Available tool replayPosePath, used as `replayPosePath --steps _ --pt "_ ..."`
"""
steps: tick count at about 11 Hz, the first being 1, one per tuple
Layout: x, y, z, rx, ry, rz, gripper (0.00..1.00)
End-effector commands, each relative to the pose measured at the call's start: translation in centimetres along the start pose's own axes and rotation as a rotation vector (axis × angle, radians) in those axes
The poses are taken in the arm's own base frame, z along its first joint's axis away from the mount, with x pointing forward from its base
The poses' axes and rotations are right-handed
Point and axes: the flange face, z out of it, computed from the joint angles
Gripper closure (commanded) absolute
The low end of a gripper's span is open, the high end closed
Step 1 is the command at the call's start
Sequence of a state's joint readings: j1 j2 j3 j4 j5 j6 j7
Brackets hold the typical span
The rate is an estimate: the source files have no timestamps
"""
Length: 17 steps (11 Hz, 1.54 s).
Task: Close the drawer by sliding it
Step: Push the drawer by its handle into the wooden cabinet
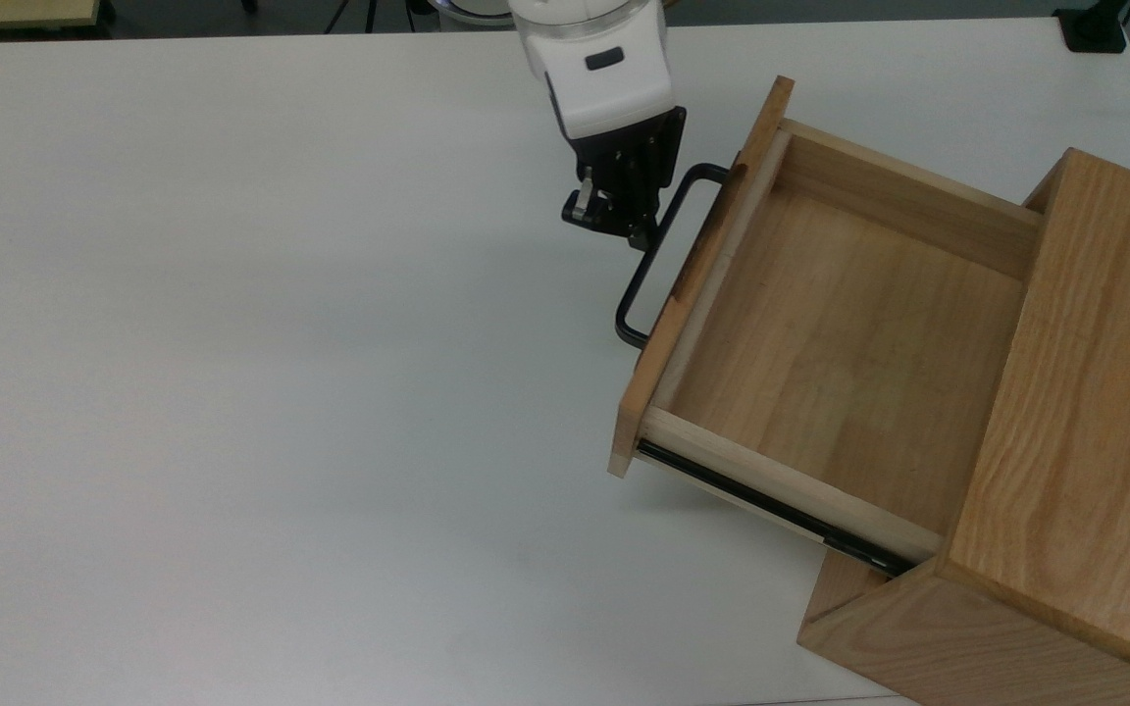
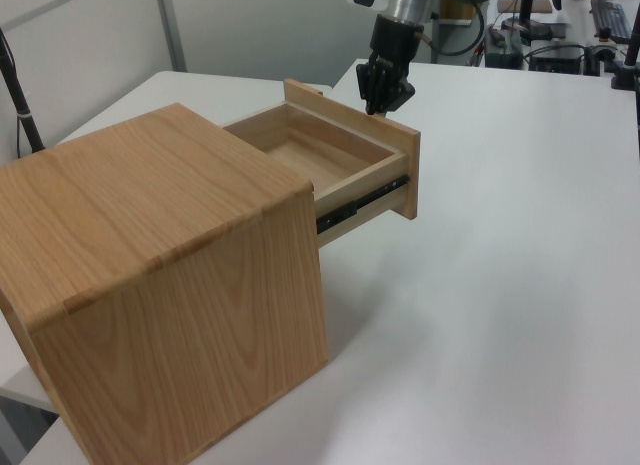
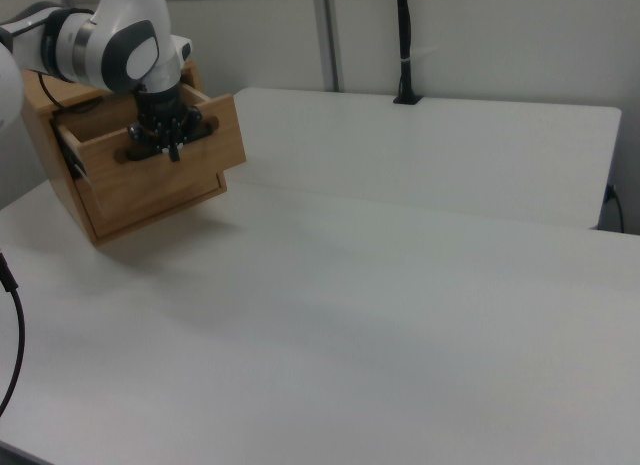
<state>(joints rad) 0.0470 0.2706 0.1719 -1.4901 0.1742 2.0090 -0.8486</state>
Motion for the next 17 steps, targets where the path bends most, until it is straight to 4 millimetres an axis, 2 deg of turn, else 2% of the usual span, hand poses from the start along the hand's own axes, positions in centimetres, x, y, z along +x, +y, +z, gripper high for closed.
replayPosePath --steps 1,4,6,9,10,11,12,17 --pt "3.3 -0.6 0.4 -0.005 0.015 -0.034 1.0" --pt "6.3 -0.9 0.6 -0.026 0.062 -0.022 1.0" --pt "8.6 -1.9 2.6 -0.068 0.108 -0.03 1.0" --pt "11.3 -2.6 3.8 -0.127 0.177 -0.018 1.0" --pt "11.9 -2.4 4.1 -0.147 0.213 0.003 1.0" --pt "12.2 -2.5 5.7 -0.146 0.221 0.009 1.0" --pt "13.1 -3.2 6.1 -0.158 0.25 0.005 1.0" --pt "14.1 -3.9 5.8 -0.174 0.305 0.034 1.0"
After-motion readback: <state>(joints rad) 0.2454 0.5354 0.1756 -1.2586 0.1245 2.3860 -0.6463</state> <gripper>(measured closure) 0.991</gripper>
